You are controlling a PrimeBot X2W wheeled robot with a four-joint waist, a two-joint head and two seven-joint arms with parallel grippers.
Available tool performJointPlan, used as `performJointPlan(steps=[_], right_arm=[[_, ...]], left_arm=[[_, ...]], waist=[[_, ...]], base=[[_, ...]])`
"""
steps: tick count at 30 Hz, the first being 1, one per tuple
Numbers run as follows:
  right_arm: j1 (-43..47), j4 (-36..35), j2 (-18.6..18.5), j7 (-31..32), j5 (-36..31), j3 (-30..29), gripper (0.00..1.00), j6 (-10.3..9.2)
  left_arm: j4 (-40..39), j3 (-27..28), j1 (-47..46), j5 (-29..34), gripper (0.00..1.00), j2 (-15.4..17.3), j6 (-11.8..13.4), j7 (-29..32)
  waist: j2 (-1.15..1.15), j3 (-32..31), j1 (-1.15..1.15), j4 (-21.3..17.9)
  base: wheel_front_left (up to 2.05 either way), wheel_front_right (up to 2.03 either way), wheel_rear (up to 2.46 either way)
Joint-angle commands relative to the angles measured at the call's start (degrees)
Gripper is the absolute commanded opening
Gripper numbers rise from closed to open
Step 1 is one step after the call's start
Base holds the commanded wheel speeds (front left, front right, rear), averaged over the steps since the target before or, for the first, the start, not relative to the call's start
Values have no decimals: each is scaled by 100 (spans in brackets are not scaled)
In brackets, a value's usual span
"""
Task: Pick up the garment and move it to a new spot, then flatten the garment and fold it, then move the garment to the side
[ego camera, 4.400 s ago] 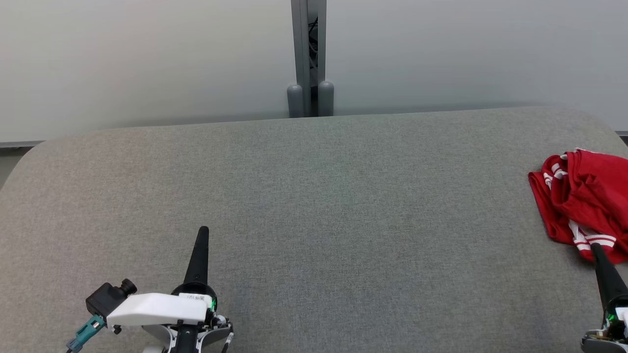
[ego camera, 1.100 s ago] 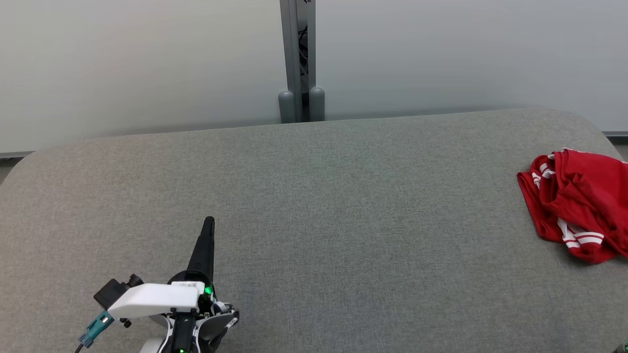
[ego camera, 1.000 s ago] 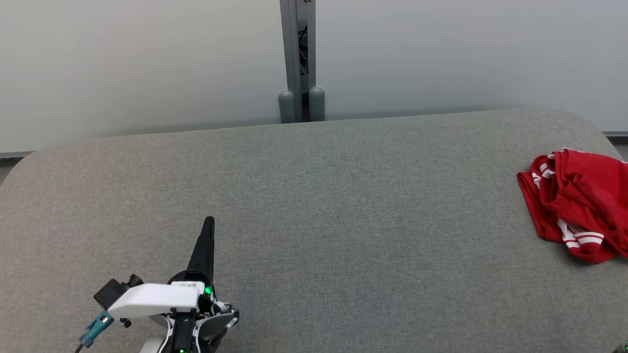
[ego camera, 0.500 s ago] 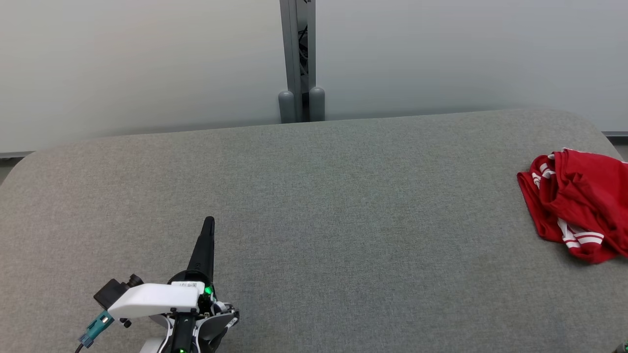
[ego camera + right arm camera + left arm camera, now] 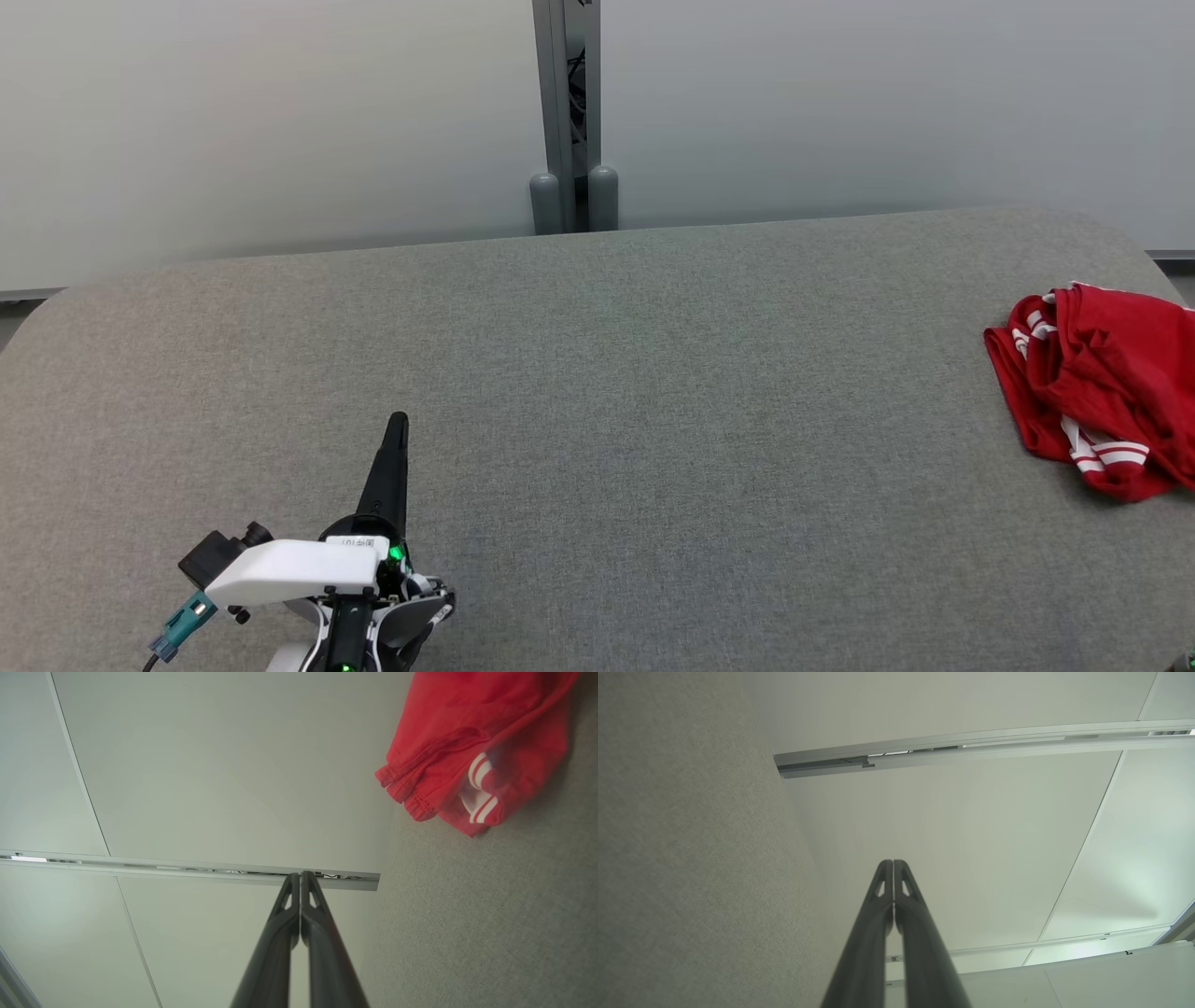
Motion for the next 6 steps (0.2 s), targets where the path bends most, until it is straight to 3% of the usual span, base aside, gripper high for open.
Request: performJointPlan(steps=[1,6], right_arm=[[26,-11,-55,36,15,2,0,2],[26,-11,-55,36,15,2,0,2]], left_arm=[[-8,8,-72,10,0,27,-19,6],[-9,8,-72,10,0,27,-19,6]], waist=[[0,0,0,0],[0,0,0,0]], base=[[0,0,0],[0,0,0]])
